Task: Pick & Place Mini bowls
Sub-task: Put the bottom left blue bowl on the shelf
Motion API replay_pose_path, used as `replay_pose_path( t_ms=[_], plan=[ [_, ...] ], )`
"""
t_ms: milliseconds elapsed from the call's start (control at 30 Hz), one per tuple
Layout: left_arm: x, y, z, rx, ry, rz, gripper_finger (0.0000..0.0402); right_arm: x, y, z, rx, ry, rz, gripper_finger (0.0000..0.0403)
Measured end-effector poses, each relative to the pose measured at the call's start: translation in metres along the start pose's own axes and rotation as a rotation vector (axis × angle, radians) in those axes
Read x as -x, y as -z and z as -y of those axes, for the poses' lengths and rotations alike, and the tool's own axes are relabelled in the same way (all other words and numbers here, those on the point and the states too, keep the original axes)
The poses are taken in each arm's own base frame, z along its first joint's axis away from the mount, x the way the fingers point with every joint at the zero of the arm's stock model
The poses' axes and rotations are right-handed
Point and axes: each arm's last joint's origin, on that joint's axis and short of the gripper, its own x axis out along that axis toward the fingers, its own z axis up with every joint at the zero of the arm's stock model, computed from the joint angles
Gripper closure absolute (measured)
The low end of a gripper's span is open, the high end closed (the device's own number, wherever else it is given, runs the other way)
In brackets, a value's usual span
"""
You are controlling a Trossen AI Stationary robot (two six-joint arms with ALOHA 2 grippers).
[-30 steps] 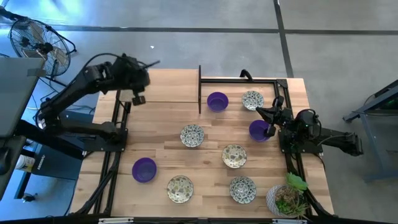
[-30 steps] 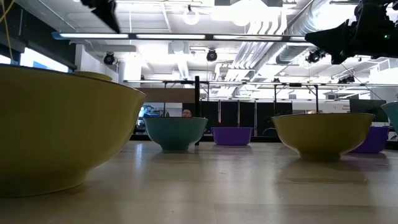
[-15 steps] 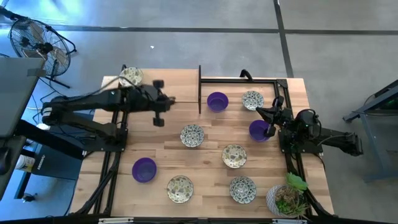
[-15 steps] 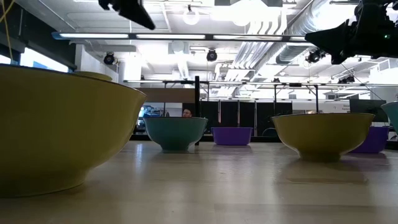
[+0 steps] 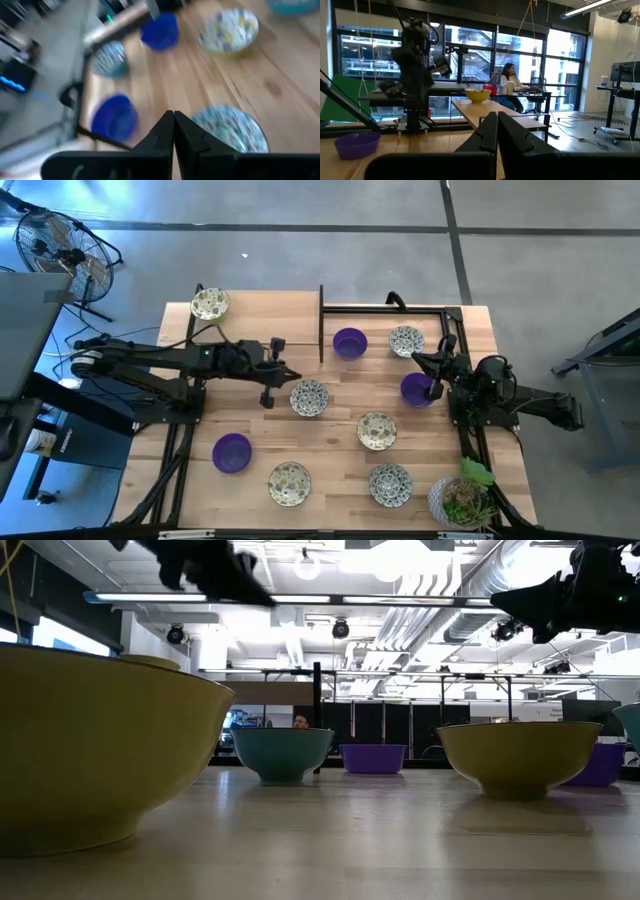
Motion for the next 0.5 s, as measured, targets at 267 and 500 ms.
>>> replay_pose_path(
  t_ms=[267, 500],
  plan=[
    [-0.017, -0.001, 0.017, -0.062, 0.111, -0.010, 0.0399, 0.000, 0.000, 0.000, 0.000, 0.006, -0.003, 0.0403],
    [-0.019, -0.004, 0.024, -0.082, 0.141, -0.013, 0.0399, 0.000, 0.000, 0.000, 0.000, 0.006, -0.003, 0.0403]
  ],
)
